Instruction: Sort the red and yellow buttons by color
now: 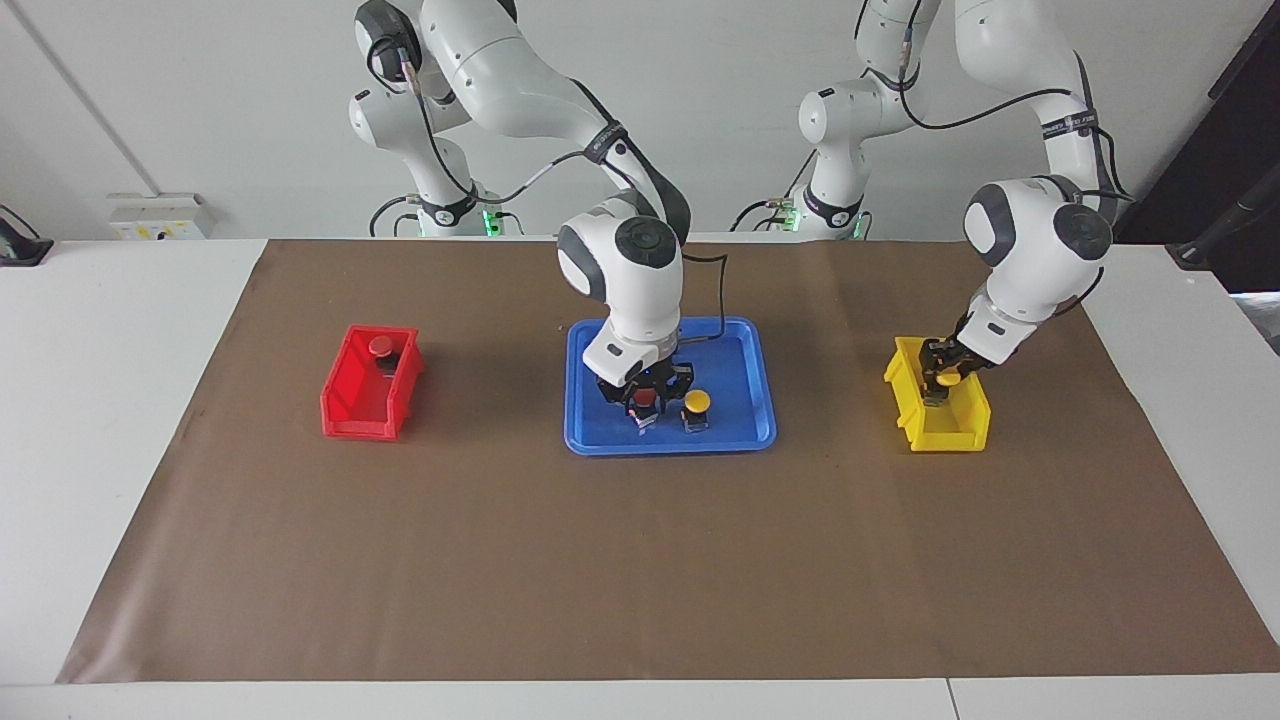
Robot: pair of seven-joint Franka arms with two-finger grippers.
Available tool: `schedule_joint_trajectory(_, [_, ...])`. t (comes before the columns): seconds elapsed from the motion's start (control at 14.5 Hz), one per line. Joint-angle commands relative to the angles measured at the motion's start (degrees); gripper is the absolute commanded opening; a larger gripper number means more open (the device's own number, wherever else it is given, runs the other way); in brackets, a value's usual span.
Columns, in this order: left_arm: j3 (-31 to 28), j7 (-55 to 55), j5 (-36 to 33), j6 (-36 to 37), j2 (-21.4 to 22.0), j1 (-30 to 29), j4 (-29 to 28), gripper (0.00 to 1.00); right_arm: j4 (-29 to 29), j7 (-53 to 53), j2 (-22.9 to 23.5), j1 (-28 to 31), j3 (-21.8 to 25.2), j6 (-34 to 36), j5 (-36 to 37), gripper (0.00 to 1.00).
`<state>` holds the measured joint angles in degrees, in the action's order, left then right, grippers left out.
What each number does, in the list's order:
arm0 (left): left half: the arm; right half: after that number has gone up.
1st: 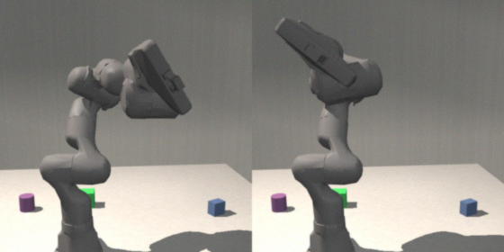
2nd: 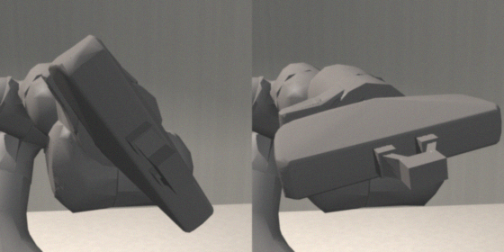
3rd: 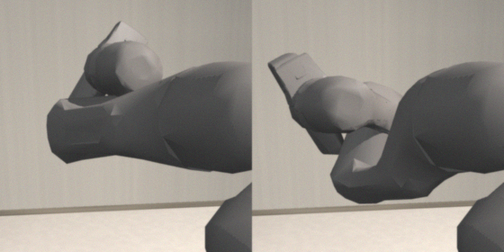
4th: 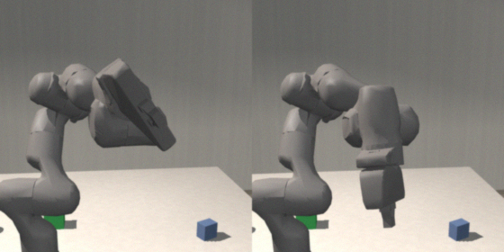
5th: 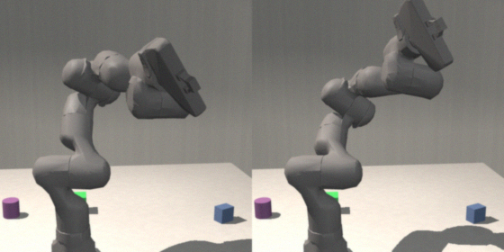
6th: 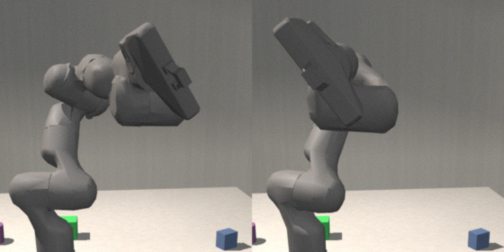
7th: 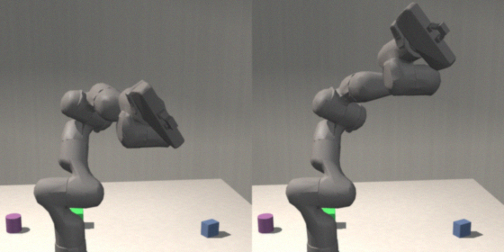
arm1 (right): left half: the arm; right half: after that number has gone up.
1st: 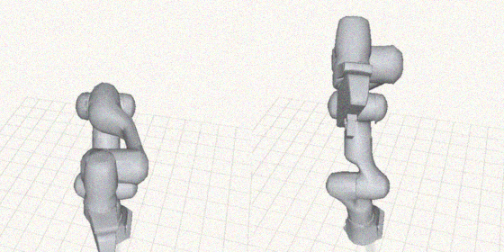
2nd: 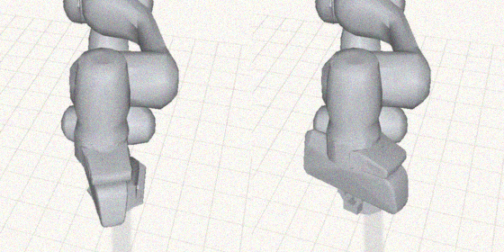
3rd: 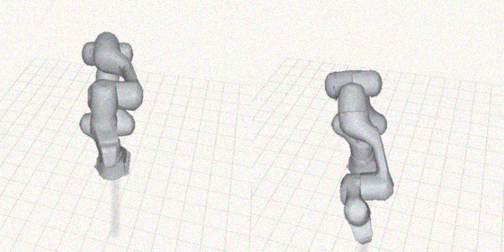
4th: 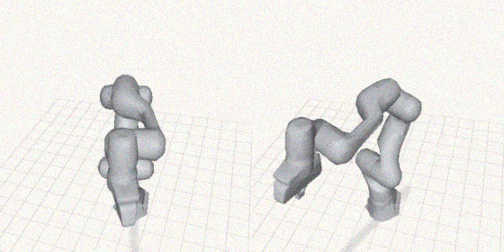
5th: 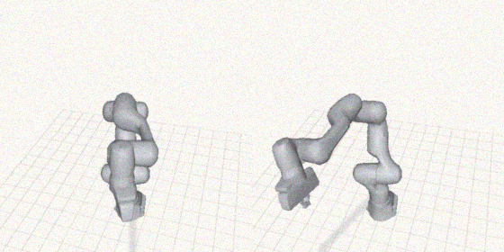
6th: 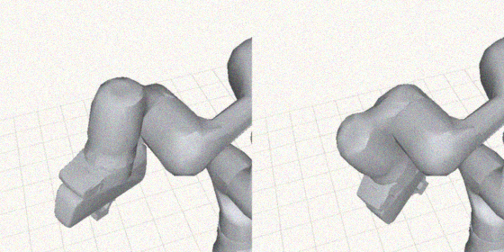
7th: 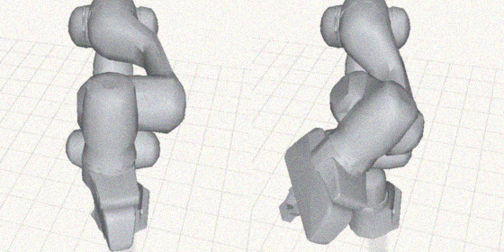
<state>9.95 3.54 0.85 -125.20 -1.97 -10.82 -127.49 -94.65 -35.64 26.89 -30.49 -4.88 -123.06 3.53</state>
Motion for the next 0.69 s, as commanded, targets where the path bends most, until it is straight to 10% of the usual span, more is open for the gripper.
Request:
schedule_joint_trajectory(0.0, [0.07,-0.29,-1.29,1.36,0.57,-0.08,-0.4,0.61,-2.03,-0.48,-1.75,0.25,-0.39,0.28,0.17,0.55])
schedule_joint_trajectory(0.62, [0.33,-0.38,-1.21,17.18,2.75,0.45,9.62,0.6,-1.16,0.21,-1.92,0.6,-0.39,1.77,-1.33,0.29])
